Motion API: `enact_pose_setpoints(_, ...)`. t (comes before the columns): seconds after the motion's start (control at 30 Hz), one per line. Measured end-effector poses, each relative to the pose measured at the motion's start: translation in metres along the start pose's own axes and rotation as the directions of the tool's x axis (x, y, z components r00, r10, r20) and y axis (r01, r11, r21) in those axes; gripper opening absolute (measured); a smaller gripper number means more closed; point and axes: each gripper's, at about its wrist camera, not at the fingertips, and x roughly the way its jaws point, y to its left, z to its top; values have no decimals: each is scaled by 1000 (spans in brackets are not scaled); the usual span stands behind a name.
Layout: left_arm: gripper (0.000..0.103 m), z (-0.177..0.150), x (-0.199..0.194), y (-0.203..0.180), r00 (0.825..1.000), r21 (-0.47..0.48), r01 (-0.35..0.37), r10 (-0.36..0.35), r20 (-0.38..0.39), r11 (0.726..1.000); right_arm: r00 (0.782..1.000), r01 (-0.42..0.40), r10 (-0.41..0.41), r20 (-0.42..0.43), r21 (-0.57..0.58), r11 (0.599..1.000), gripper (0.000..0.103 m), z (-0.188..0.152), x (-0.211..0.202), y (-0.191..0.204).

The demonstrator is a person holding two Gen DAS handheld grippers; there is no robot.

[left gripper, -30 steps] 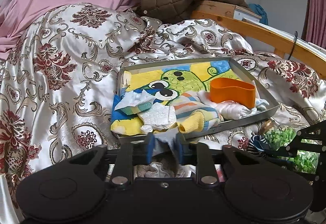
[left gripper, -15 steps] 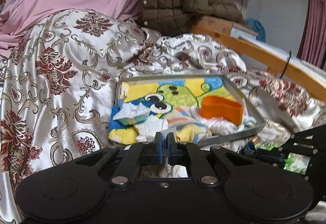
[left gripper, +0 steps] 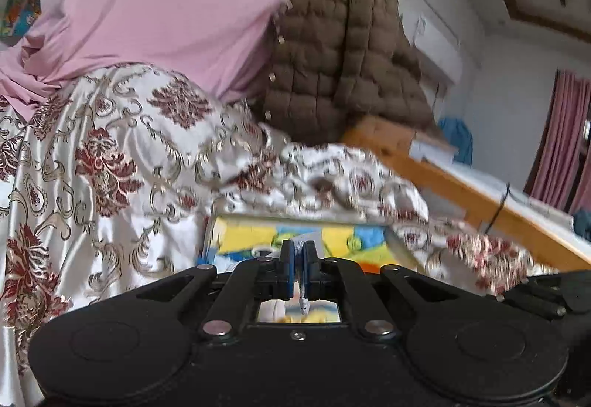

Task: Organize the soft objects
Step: 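Carry the grey cloth and striped sock into the tray and open both tools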

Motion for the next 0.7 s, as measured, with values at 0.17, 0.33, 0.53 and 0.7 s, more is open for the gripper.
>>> enact_pose_setpoints(0.17, 4, 0, 9, 6, 1000, -75, -8, 10, 29, 997, 997, 50, -52, 54, 39, 998, 0, 6, 0, -11)
enact_pose_setpoints(0.33, 4, -1, 17, 11, 999, -109, -11, 15, 35, 994, 995, 72, -75, 69, 54, 996, 0, 7, 1, -18)
enact_pose_setpoints(0.53, 4, 3, 36, 18, 999, -179, 29, -21, 49, 983, 991, 91, -97, 94, 59, 994, 0, 31, 17, -30)
enact_pose_setpoints(0.7, 4, 0, 46, 32, 999, -251, 40, -31, 39, 967, 986, 82, -97, 133, 117, 990, 0, 67, 43, -50)
